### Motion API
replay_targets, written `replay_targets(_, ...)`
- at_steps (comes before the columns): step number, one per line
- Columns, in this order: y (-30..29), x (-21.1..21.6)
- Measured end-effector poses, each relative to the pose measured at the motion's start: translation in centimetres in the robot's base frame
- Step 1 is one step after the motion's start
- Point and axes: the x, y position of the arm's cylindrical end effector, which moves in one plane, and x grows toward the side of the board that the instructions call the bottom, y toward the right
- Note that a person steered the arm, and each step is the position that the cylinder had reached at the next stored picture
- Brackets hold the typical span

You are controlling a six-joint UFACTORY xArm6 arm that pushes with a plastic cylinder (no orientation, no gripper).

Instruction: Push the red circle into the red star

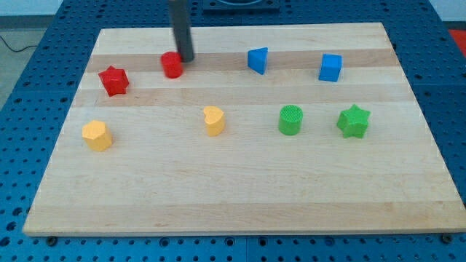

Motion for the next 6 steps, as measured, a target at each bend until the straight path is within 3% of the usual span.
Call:
replay_targets(1, -2.6, 2.2)
replay_targets(4, 0.3, 3.7)
replay_targets(6, -4.7, 4.4)
